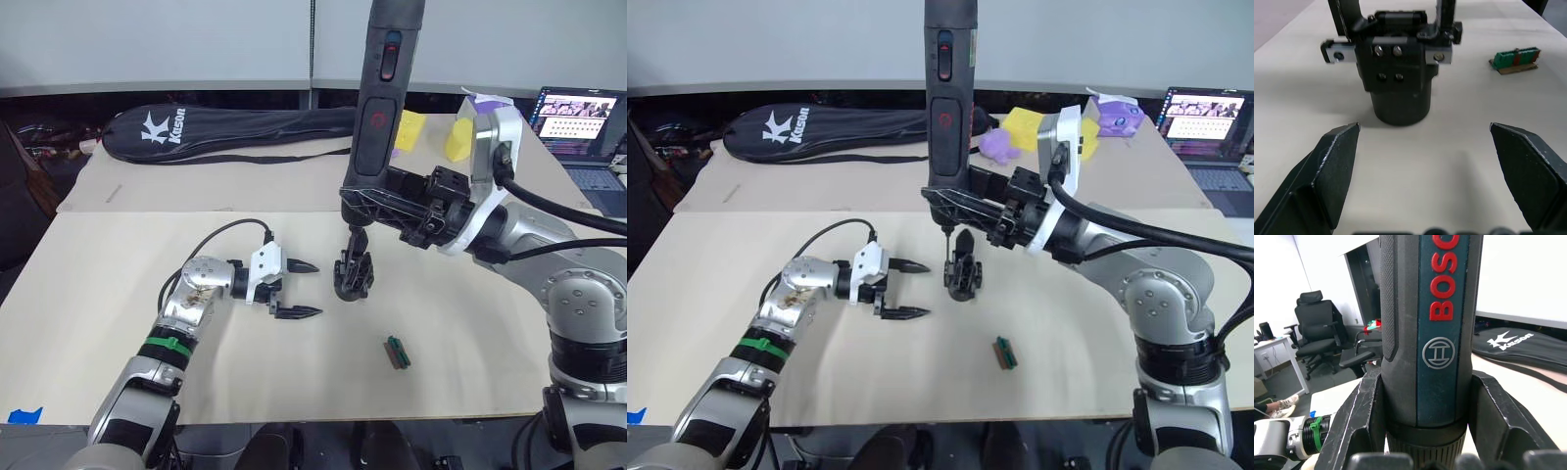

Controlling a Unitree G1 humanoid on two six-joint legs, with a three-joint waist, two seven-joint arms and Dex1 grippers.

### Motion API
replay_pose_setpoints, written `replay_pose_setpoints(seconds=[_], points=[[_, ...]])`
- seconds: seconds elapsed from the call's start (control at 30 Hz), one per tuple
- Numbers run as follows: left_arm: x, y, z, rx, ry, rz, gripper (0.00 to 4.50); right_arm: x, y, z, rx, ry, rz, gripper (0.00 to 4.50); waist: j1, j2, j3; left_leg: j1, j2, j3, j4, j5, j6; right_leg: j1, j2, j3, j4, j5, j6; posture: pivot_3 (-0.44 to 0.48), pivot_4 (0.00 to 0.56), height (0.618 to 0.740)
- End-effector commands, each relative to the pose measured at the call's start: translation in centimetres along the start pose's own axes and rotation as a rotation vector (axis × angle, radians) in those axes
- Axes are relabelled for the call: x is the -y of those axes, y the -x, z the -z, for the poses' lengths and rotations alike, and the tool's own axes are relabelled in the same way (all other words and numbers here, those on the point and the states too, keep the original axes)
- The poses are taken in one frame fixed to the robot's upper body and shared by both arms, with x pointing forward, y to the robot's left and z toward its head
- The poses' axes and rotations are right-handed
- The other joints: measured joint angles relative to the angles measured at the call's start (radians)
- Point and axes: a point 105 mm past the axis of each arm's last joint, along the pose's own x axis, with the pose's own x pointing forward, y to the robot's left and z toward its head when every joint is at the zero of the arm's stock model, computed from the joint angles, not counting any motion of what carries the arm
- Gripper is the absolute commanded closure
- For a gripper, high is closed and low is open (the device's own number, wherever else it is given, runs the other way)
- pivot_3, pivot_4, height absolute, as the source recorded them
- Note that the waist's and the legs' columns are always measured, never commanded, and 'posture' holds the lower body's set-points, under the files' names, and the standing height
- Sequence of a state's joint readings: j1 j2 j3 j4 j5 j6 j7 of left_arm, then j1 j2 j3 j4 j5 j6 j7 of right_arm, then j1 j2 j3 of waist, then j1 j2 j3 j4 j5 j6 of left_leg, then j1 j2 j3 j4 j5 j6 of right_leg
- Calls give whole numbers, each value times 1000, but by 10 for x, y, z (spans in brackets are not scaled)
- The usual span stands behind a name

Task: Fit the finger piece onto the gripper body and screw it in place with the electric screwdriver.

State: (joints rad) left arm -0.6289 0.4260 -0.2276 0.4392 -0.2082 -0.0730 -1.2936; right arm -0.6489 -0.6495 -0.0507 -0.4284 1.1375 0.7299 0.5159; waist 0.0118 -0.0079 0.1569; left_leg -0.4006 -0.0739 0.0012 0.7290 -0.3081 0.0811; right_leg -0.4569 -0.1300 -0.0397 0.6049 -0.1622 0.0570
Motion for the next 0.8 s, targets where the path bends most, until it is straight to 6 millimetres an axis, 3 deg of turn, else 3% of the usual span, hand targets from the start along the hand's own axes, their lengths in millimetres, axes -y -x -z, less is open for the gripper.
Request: replay_pose_setpoints(seconds=[0.03, 0.37, 0.8], points=[[-5, -6, -8, 23, -43, -7, 0, -9, -5, -22, 62, 133, -43, 2589, -1, 0, 0, 0, 0, 0, 0, 0, 0, 0, 0, 0, 0, 0, 0, 0, 150, 723], [-7, -13, -8, 29, -50, -1, 0, -6, -23, -24, 63, 193, -68, 2589, -4, 0, 0, 1, 0, 0, 1, 1, -2, -1, 0, 0, 5, 0, 0, 0, 150, 723], [-11, -18, -8, 33, -53, -17, 0, 9, -33, -9, -23, 188, -45, 2589, -5, 0, 0, 1, 0, 0, 1, 1, -2, -1, 0, 0, 6, 0, 0, 0, 150, 723]])
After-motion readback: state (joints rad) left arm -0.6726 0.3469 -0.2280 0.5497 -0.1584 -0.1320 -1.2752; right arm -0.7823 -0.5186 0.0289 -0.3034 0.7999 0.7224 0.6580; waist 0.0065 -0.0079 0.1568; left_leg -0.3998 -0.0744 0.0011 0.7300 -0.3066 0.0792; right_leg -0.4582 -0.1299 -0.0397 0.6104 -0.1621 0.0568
